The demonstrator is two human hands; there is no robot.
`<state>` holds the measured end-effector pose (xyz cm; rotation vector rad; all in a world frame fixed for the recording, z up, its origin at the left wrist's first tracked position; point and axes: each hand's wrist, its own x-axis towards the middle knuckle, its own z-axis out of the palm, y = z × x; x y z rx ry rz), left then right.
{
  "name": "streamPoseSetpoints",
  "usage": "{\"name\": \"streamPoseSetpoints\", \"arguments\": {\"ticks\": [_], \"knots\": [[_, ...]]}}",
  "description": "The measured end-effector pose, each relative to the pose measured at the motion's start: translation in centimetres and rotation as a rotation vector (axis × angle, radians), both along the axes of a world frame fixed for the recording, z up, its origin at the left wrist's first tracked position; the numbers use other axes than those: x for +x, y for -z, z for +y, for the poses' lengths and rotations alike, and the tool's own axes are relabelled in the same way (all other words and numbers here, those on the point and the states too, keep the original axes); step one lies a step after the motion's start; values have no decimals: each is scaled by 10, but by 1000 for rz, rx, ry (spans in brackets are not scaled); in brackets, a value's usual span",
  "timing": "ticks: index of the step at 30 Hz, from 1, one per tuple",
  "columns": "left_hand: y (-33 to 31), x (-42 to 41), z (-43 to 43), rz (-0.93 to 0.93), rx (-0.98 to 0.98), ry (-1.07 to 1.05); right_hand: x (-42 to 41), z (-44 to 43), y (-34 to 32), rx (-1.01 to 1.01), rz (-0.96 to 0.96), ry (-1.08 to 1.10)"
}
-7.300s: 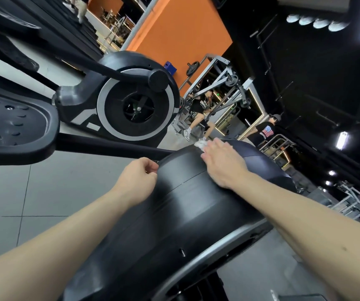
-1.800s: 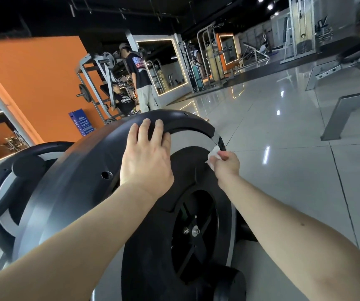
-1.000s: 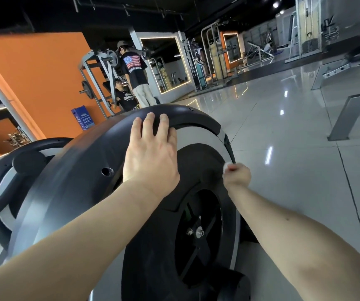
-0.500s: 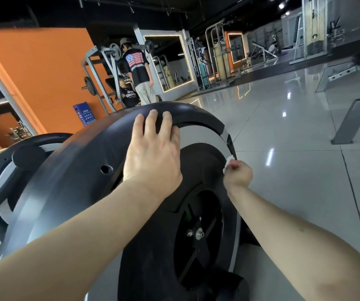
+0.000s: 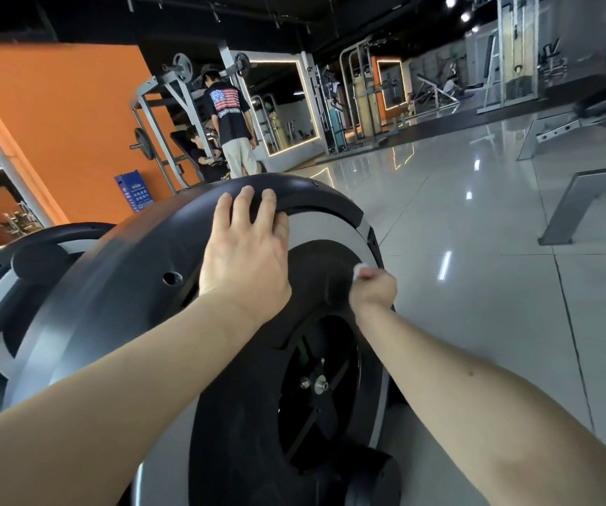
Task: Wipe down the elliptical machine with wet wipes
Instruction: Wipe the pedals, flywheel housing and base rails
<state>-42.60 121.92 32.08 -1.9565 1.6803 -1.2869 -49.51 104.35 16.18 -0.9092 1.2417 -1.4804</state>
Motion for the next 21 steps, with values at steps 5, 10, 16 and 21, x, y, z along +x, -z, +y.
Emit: {"name": "streamPoseSetpoints", "arguments": {"ticks": [5,10,16,21], "knots": [[-1,0,-1,-6,5,-12,13,25,-13,-140,137,12],[-2,-4,2,20,17,-27,28,112,-35,-456,132,-45],[-16,-4,16,96,121,4,28,175,-36,-463,98,-248],[-16,23,75,99,5,239,31,124,-60,-351,67,21]]}}
